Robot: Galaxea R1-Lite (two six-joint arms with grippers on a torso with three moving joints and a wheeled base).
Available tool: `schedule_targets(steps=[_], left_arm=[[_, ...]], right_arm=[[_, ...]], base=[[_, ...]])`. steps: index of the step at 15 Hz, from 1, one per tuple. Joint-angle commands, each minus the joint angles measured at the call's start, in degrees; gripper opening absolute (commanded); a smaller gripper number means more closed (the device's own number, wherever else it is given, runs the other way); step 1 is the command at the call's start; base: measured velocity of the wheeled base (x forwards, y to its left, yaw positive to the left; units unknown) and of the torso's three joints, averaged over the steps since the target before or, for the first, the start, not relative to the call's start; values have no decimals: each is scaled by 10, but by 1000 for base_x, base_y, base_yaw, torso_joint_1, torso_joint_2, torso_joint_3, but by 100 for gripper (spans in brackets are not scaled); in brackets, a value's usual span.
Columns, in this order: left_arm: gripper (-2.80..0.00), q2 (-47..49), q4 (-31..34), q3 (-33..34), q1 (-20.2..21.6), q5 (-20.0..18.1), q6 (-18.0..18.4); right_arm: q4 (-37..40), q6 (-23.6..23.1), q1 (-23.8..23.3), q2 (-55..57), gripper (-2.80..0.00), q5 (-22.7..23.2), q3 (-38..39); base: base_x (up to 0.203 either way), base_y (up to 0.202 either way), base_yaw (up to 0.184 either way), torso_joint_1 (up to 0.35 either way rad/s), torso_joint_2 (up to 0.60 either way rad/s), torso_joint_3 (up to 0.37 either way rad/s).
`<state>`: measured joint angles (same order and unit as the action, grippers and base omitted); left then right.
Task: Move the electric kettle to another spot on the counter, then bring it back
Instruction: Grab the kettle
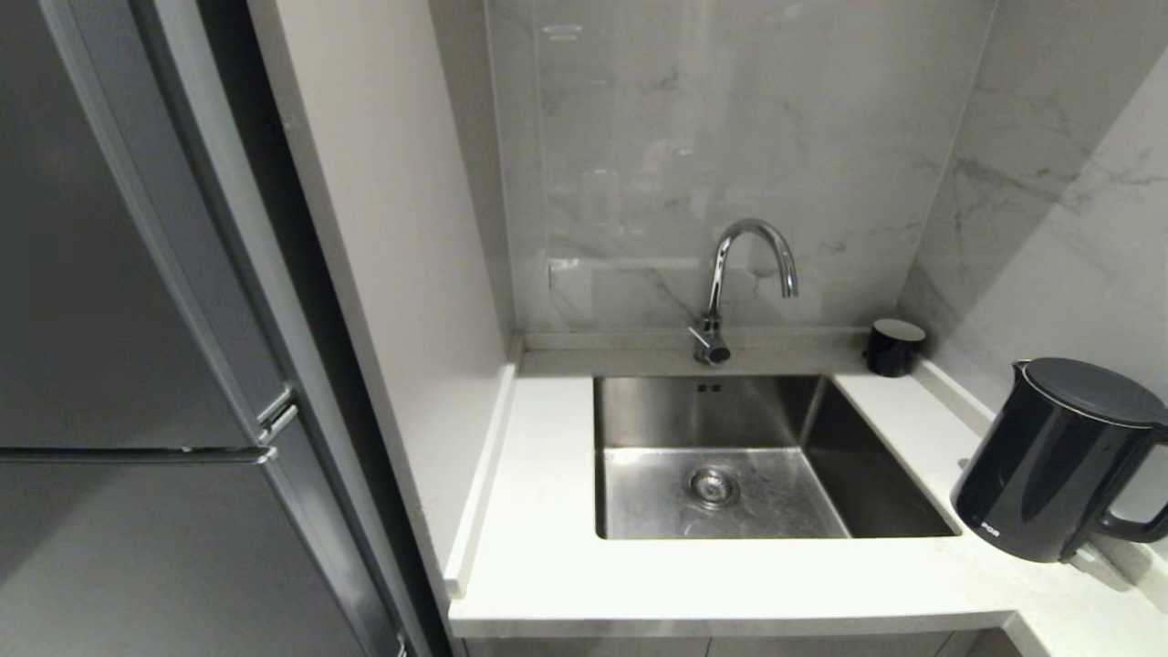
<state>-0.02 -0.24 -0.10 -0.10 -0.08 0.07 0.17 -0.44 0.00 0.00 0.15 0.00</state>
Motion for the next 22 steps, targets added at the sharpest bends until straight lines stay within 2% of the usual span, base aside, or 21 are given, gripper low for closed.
schedule_targets(steps=[1,15,22], left_arm=[[-280,0,0,0,0,0,0],[-280,0,0,0,0,0,0],[-280,0,0,0,0,0,0]], right_arm=[[0,-1,0,0,-280,0,0],[0,-1,0,0,-280,0,0],[0,-1,0,0,-280,0,0]], base=[[0,0,0,139,-320,-183],[0,0,0,117,-264,-147],[0,0,0,9,-21,-10]])
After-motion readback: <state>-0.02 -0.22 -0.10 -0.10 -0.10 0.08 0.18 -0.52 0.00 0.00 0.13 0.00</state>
